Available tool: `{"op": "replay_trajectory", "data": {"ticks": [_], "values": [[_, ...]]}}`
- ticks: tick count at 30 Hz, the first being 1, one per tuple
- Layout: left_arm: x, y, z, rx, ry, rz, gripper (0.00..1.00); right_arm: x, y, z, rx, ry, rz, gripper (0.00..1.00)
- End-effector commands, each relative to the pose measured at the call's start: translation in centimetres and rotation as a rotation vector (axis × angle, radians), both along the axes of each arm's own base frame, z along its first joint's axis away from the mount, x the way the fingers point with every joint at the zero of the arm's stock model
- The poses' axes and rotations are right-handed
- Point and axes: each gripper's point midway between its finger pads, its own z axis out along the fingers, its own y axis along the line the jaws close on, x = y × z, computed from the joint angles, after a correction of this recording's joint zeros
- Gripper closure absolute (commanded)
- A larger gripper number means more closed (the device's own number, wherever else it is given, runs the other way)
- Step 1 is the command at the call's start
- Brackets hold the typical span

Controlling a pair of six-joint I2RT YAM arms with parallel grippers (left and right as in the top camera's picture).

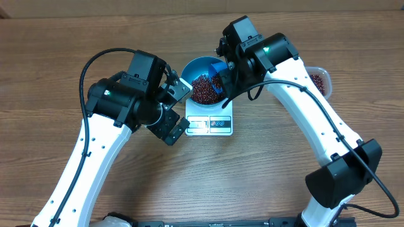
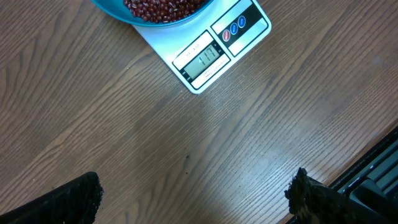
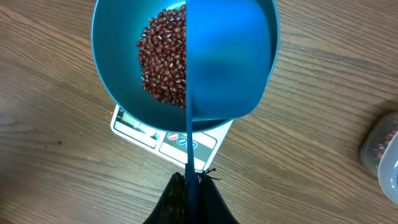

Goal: Scoop item into bowl and weigh 150g on scale
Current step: 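Tilt the scoop with the right gripper, pouring beans into the bowl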

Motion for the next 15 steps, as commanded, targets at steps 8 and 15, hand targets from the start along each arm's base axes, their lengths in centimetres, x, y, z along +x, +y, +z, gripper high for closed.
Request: {"op": "replay_trajectory", "data": {"ticks": [8, 15], "values": [[-0.21, -0.05, 0.31, -0.012, -0.011, -0.021, 0.01, -0.22, 0.44, 2.43, -0.029, -0.092, 0.011, 0.96], [-0.21, -0.05, 0.31, -0.012, -0.011, -0.021, 0.01, -0.31, 0.60, 2.45, -0.065, -0.114, 0.019, 0.96]]}}
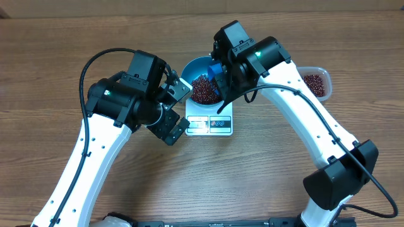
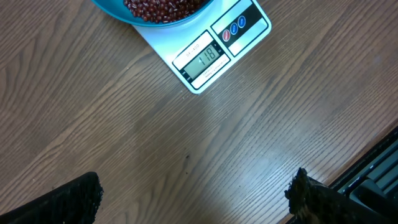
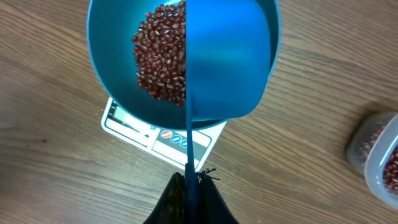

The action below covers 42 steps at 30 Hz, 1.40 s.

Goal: Scoop item into bowl and weigh 150g on scale
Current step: 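Tilt the scoop with the right gripper, pouring beans into the bowl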

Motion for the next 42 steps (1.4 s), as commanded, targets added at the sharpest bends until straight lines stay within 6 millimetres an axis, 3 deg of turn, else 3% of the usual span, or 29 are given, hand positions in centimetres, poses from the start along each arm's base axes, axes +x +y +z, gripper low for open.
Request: {"op": "replay_trajectory", "data": {"ticks": [1, 28, 42], "values": [[-0.21, -0.05, 0.31, -0.012, -0.011, -0.021, 0.00, 0.11, 0.22, 2.56, -0.001, -0.086, 0.001, 0.96], [-0.21, -0.05, 0.31, -0.013, -0.010, -0.021, 0.00, -0.19, 0.70, 2.61, -0.037, -0.110, 0.018, 0.96], [-0.21, -0.05, 0.31, -0.012, -0.011, -0.021, 0.00, 0.00, 0.01, 2.61, -0.076, -0.125, 0.007, 0.96]]}}
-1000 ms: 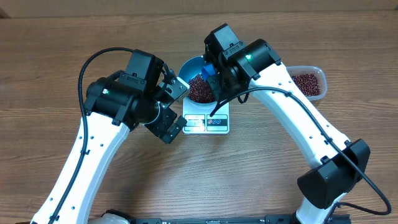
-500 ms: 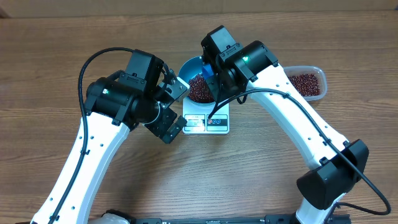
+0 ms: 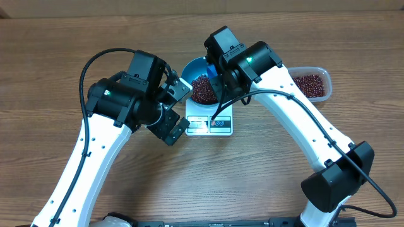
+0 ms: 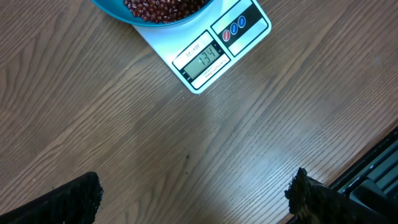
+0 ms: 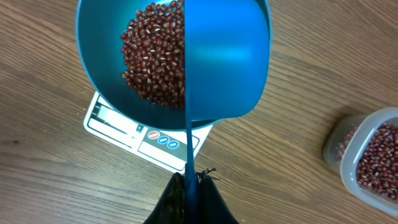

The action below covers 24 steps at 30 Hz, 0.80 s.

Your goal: Scoop item into bowl and weigh 150g on scale

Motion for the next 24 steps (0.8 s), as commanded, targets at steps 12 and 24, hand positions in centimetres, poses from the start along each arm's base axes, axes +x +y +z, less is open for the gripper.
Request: {"op": "replay_trajectory", "data": {"ticks": [12, 24], "values": [[-0.21, -0.04, 0.31, -0.012, -0.011, -0.021, 0.01, 0.23, -0.18, 2.56, 0.014, -0.074, -0.010, 0.96], [-0.21, -0.05, 0.31, -0.012, -0.011, -0.021, 0.01, 0.09, 0.11, 2.69, -0.020, -0.100, 0.002, 0.96]]}}
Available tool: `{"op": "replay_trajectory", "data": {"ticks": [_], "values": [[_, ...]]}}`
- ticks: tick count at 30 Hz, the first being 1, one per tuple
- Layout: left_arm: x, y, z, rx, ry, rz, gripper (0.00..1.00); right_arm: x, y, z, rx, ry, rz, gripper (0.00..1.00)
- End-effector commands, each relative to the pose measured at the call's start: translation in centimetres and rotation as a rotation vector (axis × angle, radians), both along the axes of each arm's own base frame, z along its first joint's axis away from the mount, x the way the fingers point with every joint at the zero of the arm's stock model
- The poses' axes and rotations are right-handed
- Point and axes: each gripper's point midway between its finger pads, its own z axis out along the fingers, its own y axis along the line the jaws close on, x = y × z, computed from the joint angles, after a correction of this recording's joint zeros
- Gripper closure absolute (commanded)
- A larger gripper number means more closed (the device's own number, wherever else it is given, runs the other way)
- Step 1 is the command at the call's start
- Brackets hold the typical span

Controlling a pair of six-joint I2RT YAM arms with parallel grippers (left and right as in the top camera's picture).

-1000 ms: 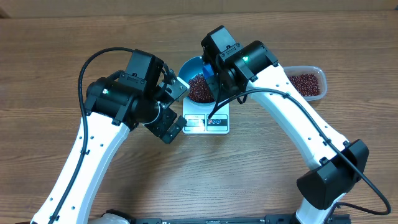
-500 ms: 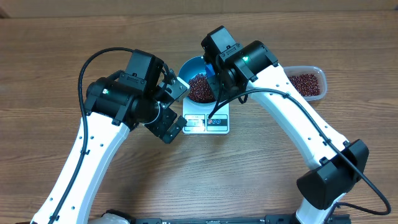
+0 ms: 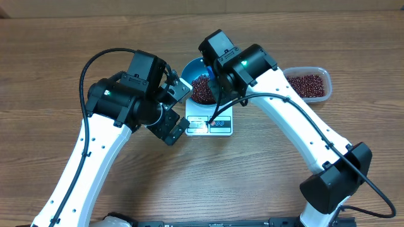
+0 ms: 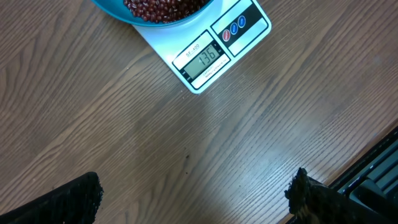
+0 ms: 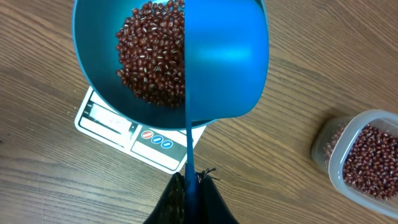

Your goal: Scoop item into bowl and weigh 150g on scale

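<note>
A blue bowl (image 5: 99, 74) of red beans (image 5: 149, 59) rests on the white scale (image 4: 214, 46), whose display (image 4: 206, 60) reads 136. My right gripper (image 5: 189, 183) is shut on the handle of a blue scoop (image 5: 224, 56), turned on edge over the bowl's right half. In the overhead view the right gripper (image 3: 218, 79) hangs just above the bowl (image 3: 192, 66). My left gripper (image 4: 193, 193) is open over bare wood in front of the scale, holding nothing; the overhead view shows it (image 3: 173, 132) left of the scale (image 3: 211, 123).
A clear plastic tub of red beans (image 3: 307, 84) stands at the back right, also visible in the right wrist view (image 5: 364, 158). A dark edge (image 4: 373, 171) runs along the lower right of the left wrist view.
The scale reading rose from 134 to 136. My right gripper with the scoop has shifted slightly left over the bowl. The left arm is unmoved.
The right gripper held the scoop tipped over the bowl throughout, drifting left from moment to moment. The scale display was faint at first, then read 118, then 134, now 136. The left gripper stayed open in place.
</note>
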Motion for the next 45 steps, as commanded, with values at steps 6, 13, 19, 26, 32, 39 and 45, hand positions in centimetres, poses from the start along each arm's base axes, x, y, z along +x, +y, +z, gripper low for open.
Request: {"op": "replay_trajectory", "data": {"ticks": [6, 13, 19, 26, 32, 39, 45], "values": [[-0.21, -0.05, 0.31, -0.013, -0.010, -0.021, 0.00, 0.20, 0.06, 2.58, 0.030, -0.071, -0.007, 0.96], [-0.21, -0.04, 0.31, -0.012, -0.011, -0.021, 0.00, 0.20, 0.06, 2.58, 0.030, -0.071, -0.007, 0.96], [-0.21, -0.05, 0.31, -0.012, -0.011, -0.021, 0.00, 0.20, 0.06, 2.58, 0.030, -0.071, -0.007, 0.96], [-0.21, -0.05, 0.31, -0.012, -0.011, -0.021, 0.01, 0.20, 0.06, 2.58, 0.030, -0.071, -0.007, 0.96], [-0.21, -0.05, 0.31, -0.012, -0.011, -0.021, 0.01, 0.22, 0.06, 2.59, 0.030, -0.071, -0.007, 0.96], [-0.21, -0.05, 0.31, -0.013, -0.010, -0.021, 0.00, 0.33, -0.10, 2.73, 0.000, -0.094, -0.008, 0.96], [-0.21, -0.05, 0.31, -0.012, -0.011, -0.021, 0.01, 0.23, 0.08, 2.71, 0.004, -0.092, -0.004, 0.96]]}}
